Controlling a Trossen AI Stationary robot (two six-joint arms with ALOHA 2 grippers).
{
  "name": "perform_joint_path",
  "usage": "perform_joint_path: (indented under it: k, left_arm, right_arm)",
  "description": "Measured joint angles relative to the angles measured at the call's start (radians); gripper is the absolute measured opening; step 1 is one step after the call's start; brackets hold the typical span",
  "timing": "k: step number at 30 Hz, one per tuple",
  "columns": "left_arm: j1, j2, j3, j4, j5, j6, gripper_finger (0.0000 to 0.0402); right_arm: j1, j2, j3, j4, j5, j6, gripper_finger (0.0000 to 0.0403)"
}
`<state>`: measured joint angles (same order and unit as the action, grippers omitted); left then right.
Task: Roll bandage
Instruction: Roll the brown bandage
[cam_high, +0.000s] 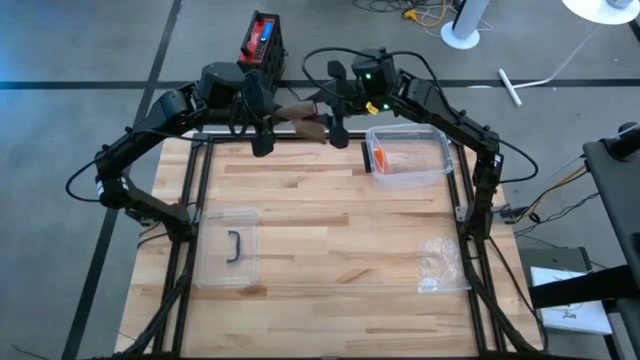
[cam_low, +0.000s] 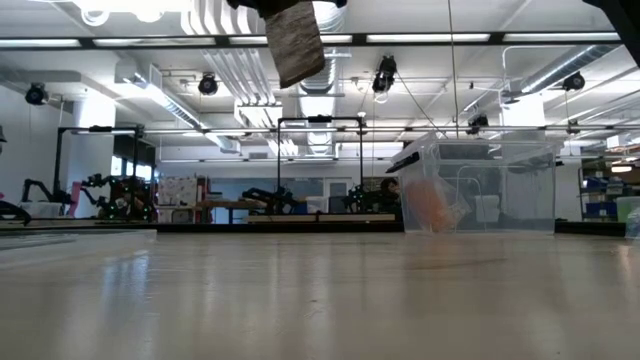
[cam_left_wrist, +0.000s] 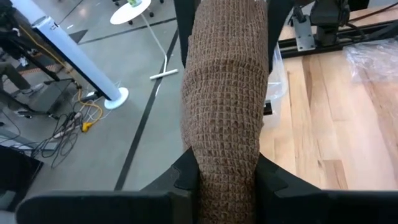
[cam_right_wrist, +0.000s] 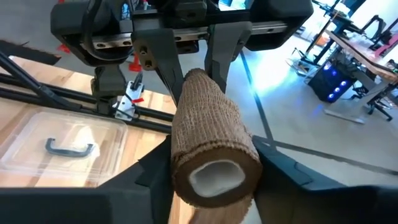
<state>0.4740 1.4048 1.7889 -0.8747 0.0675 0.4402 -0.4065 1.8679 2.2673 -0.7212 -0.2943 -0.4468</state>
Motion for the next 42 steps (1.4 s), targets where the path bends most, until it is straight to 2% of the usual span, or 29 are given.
perform_joint_path:
  k: [9, 12, 15, 22, 25, 27, 32, 37, 42]
  left_arm:
    - [0.0, 0.0, 0.0, -0.001, -0.006, -0.01, 0.0058]
    - [0.0, 0.0, 0.0, -0.002, -0.006, -0.035, 0.0066]
    - [0.0, 0.0, 0.0, -0.003, -0.006, -0.054, 0.0069]
    - [0.0, 0.0, 0.0, -0.006, -0.001, -0.042, 0.0059]
    - [0.0, 0.0, 0.0, -0.007, -0.001, -0.017, 0.0066]
    - [0.0, 0.0, 0.0, -0.008, -0.001, -0.01, 0.0069]
    - [0.0, 0.0, 0.0, -0.009, -0.001, -0.007, 0.0062]
    - [0.0, 0.0, 0.0, -0.009, -0.002, -0.004, 0.0061]
    - [0.0, 0.0, 0.0, -0.012, -0.001, -0.003, 0.007]
  right_arm:
    - [0.0, 0.0, 0.0, 0.001, 0.003, 0.005, 0.0055]
    - [0.0, 0.0, 0.0, 0.0, 0.006, 0.004, 0.0043]
    - [0.0, 0.0, 0.0, 0.0, 0.006, 0.004, 0.0062]
    - [0.0, 0.0, 0.0, 0.0, -0.005, 0.015, 0.0227]
    - [-0.001, 0.001, -0.001, 0.021, -0.027, 0.029, 0.0274]
    - [0.0, 0.006, -0.001, 0.047, -0.028, 0.03, 0.0287]
    - [0.0, 0.008, -0.002, 0.079, -0.029, 0.029, 0.0273]
    - [0.002, 0.021, -0.004, 0.096, -0.084, 0.034, 0.0232]
    - [0.003, 0.046, -0.004, 0.098, -0.089, 0.037, 0.0183]
